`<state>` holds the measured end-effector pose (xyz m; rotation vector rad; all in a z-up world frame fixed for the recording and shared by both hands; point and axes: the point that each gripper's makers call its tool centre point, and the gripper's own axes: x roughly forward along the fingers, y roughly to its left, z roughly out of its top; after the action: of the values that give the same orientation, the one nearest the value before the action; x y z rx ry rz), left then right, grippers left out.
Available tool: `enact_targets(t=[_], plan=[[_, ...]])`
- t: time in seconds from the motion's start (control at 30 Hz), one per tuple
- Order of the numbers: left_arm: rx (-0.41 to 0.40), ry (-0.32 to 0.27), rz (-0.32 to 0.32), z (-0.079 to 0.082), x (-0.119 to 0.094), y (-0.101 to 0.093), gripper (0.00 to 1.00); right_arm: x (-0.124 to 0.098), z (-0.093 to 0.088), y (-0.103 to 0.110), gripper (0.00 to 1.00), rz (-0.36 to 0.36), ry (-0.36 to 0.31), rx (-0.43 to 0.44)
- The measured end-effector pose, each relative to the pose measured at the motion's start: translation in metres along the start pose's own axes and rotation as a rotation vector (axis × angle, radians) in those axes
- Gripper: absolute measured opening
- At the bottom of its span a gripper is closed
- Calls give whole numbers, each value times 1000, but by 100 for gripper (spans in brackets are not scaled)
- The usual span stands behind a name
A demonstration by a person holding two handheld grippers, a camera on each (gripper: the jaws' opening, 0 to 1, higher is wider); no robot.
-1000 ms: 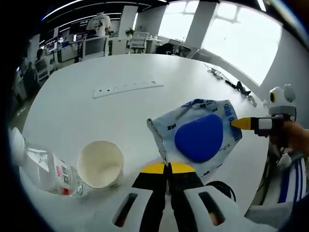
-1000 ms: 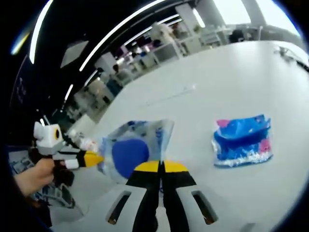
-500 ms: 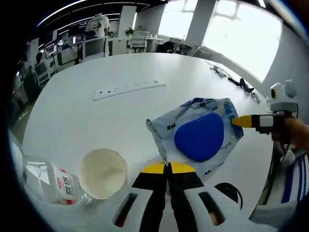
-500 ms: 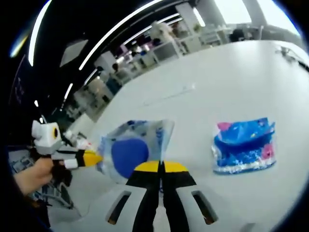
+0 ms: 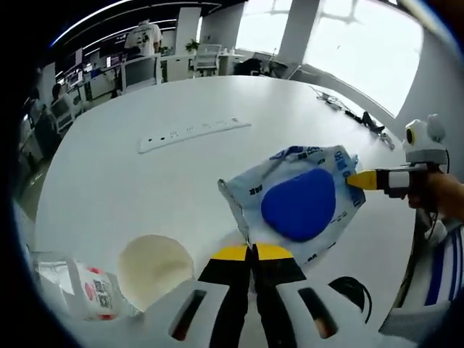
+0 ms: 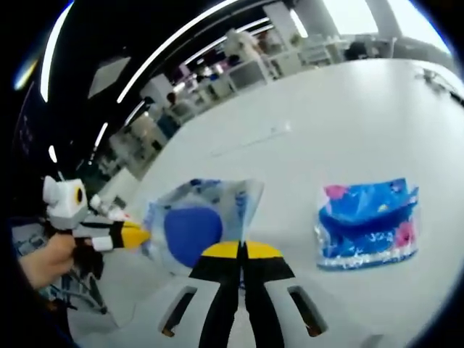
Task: Arrange the tabletop items into an orderly group along one side of the table until the central work area is clear of visible clutter.
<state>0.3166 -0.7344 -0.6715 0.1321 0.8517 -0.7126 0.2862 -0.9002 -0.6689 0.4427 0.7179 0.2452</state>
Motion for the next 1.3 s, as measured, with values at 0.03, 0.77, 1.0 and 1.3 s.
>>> enact_targets(t=[0.03,0.77,1.0,1.3], plan=[[3,2,2,0,1,0,0,1,0,-1,0,0,3,-1],[-5,46,29,-11,23,11,0,26,-8,-14,0,-22,41,-18],[-15,57,32,-14,26,13,0,33,-11,-16,0,-26,52,-33],[-16,65,39,-19,33,16,0,38,-14,-21,0,-34,58,-34]])
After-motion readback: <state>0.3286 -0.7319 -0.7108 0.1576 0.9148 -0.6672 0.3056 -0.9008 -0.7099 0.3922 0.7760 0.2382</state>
